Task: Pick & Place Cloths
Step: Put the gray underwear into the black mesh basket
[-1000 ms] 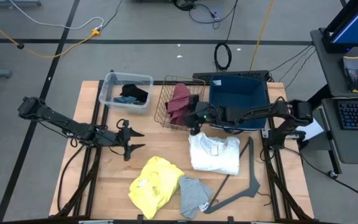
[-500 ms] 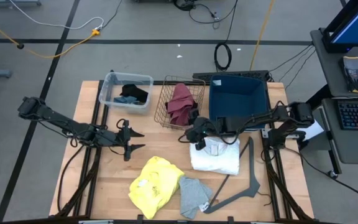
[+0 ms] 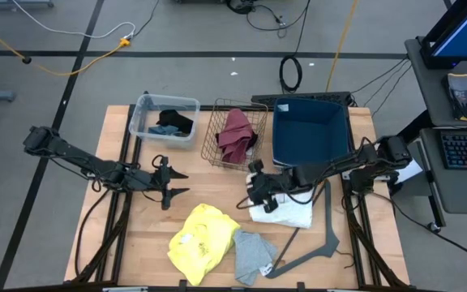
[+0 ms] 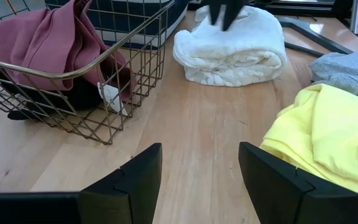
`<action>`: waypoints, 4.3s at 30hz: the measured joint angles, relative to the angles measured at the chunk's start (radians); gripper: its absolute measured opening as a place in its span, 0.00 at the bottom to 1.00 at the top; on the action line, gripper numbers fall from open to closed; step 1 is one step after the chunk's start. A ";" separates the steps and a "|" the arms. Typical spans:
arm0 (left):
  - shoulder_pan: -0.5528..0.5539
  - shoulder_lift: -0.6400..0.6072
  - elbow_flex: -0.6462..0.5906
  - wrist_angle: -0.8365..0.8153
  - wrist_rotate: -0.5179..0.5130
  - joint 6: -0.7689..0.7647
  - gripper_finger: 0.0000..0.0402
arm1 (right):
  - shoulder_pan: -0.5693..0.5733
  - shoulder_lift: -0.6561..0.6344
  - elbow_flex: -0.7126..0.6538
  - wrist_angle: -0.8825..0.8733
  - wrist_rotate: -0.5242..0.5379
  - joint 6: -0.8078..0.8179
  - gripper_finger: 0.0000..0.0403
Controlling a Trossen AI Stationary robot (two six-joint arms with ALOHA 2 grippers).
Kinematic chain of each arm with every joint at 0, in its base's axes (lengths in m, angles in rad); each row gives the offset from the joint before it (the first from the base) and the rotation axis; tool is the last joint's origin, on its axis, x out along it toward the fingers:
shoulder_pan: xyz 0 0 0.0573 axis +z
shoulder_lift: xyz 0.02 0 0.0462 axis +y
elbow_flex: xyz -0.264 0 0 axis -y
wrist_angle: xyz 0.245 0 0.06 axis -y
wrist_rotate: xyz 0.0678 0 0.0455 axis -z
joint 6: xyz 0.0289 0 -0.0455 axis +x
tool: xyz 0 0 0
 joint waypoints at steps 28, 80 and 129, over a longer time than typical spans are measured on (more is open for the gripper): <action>0.000 0.000 0.000 0.000 0.000 -0.055 0.53 | 0.315 0.021 0.000 0.133 -0.201 0.335 0.51; 0.000 0.000 0.000 0.001 0.025 -0.079 0.53 | 0.261 0.210 0.000 0.159 -0.289 0.402 0.05; 0.000 0.000 0.000 -0.001 0.025 -0.053 0.53 | 0.128 -0.280 0.073 0.344 0.085 -0.244 0.00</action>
